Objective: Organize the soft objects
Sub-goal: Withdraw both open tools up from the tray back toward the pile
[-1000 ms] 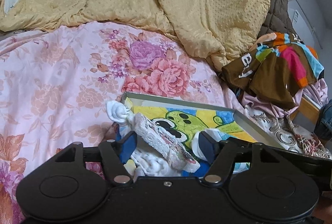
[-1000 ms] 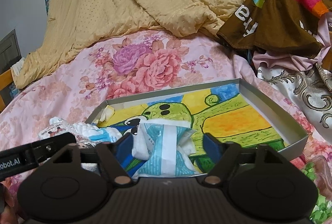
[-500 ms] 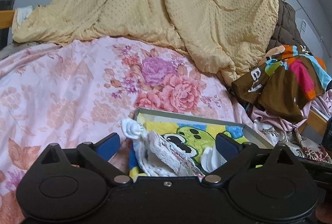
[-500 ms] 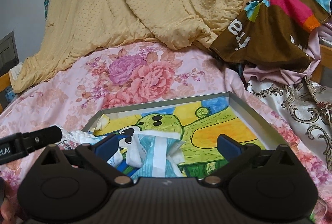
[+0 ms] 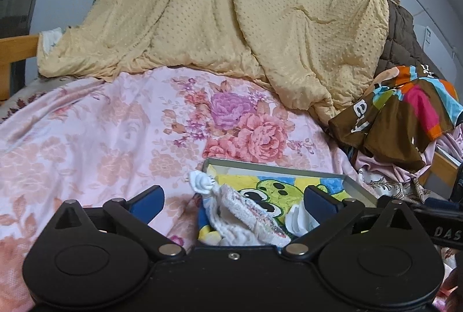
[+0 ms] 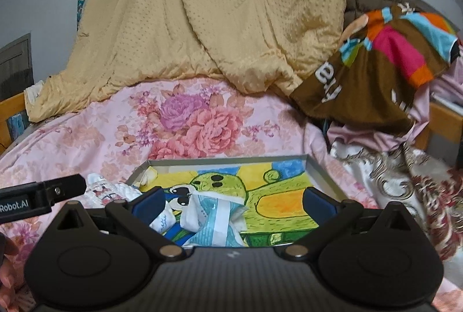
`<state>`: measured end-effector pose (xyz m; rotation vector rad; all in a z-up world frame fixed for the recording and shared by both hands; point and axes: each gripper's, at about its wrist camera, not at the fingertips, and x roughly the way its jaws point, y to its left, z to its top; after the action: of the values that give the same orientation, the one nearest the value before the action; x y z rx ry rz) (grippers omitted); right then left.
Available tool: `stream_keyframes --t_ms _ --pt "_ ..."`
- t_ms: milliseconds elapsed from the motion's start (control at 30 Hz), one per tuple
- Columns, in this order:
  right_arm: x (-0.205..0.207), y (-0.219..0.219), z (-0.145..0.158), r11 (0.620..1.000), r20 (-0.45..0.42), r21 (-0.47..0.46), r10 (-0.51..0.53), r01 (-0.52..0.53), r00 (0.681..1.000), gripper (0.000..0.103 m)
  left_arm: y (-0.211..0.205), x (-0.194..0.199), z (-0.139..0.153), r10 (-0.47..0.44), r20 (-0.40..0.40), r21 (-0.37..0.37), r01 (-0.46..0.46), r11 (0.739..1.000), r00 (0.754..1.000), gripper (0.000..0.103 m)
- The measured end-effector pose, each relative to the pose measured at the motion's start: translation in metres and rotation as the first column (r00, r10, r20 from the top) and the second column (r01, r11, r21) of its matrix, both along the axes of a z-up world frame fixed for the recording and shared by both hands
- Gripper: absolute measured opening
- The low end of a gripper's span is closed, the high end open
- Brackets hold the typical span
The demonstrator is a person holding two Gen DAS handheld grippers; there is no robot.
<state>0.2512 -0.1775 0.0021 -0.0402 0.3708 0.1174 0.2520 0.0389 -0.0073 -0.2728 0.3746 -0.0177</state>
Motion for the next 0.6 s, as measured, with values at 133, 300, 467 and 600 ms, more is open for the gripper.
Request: stream_keyframes --t_ms 133,300,467,600 --pt "-0.017 -0.001 0.010 1.000 0.032 -0.014 0.002 -0.001 0.999 0.103 0.001 -0.015 0.006 0.007 0.002 0.017 -0.008 1.000 1.000 0.102" --pt "-0.039 -0.004 0.016 1.000 0.065 -0.030 -0.001 0.003 0.998 0.103 -0.004 -0.035 0.015 0.001 0.016 0.064 -0.002 0.998 1.000 0.102" --pt "-0.058 -0.006 0.020 1.000 0.060 -0.019 0.006 -0.005 0.998 0.103 -0.013 -0.052 0.022 -0.018 0.025 0.103 0.016 0.995 1.000 0.102" --pt "-0.074 -0.008 0.022 1.000 0.077 -0.019 0.005 -0.004 0.997 0.103 -0.020 -0.066 0.026 -0.036 0.039 0.139 0.030 0.990 0.999 0.102"
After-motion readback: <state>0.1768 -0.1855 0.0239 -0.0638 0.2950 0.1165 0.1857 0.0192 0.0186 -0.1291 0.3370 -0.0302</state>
